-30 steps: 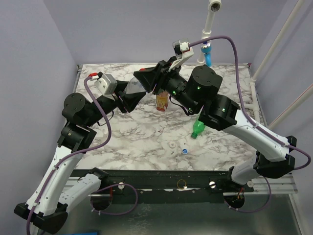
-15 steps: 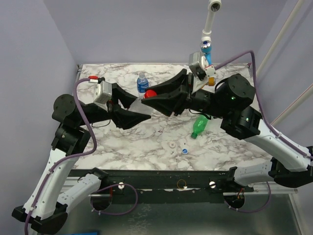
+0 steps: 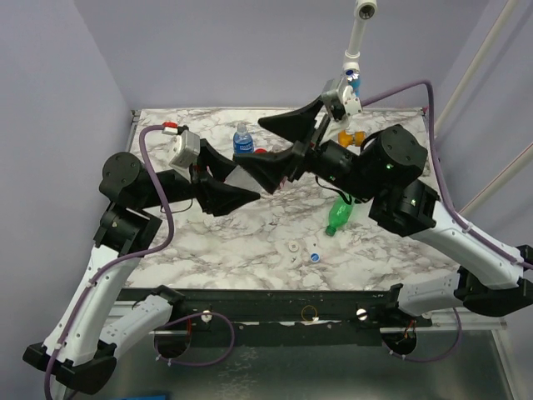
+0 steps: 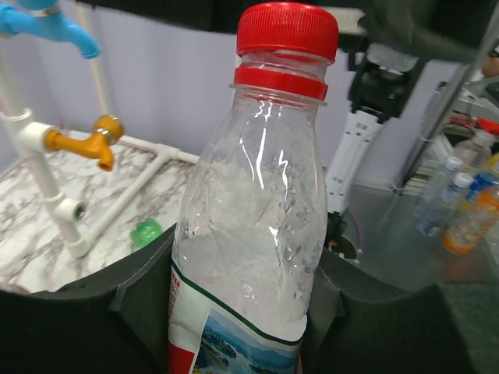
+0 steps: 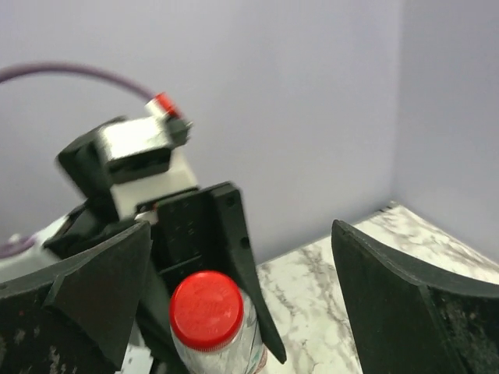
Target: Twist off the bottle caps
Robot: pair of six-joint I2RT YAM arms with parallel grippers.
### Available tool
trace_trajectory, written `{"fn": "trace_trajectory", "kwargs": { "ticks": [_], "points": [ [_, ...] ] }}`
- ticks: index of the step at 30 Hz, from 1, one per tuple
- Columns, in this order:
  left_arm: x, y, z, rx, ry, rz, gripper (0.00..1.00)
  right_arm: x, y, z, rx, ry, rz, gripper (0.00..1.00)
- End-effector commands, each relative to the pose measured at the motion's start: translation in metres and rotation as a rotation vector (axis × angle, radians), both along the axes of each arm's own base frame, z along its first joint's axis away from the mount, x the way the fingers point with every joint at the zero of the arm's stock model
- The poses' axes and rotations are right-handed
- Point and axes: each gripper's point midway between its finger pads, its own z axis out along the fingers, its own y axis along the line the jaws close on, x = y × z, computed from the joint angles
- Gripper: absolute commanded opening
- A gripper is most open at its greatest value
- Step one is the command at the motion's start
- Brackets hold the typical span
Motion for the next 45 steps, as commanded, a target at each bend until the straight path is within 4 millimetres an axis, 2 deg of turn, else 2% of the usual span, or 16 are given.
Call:
{"fn": "trace_trajectory", "kwargs": {
  "ticks": [1,6,10,19,24,31,33,38,43,45],
  "points": [
    [0.046,0.008,-0.008,-0.006,-0.038,0.238,0.05,0.05,-0.017,0.006,0.038,0.147,-0.283,1.0],
    [0.078,0.021,-0.009,-0.011,-0.075,0.425,0.05,0.076,-0.011,-0.009,-0.006,0.251,-0.407,1.0],
    [0.091,0.028,-0.01,-0.014,-0.093,0.507,0.05,0.074,0.002,-0.018,-0.013,0.269,-0.367,0.97],
    [0.091,0.029,-0.014,-0.013,-0.093,0.512,0.05,0.067,0.01,-0.012,0.033,0.283,-0.307,0.7],
    [0.09,0.03,-0.013,-0.017,-0.094,0.514,0.05,0.069,0.015,-0.017,0.019,0.296,-0.306,0.56],
    [0.087,0.03,-0.009,-0.026,-0.1,0.51,0.05,0.08,0.016,-0.03,-0.005,0.325,-0.363,0.55],
    [0.086,0.03,-0.009,-0.027,-0.098,0.506,0.05,0.078,0.016,-0.028,0.003,0.324,-0.35,0.52],
    [0.084,0.03,-0.009,-0.027,-0.099,0.501,0.05,0.07,0.015,-0.02,0.039,0.3,-0.305,0.3],
    [0.078,0.026,-0.012,-0.024,-0.082,0.46,0.05,0.046,0.012,-0.003,0.07,0.201,-0.185,0.19],
    [0.07,0.021,-0.014,-0.017,-0.07,0.407,0.05,0.029,0.011,0.007,0.071,0.123,-0.101,0.17]
  ]
}}
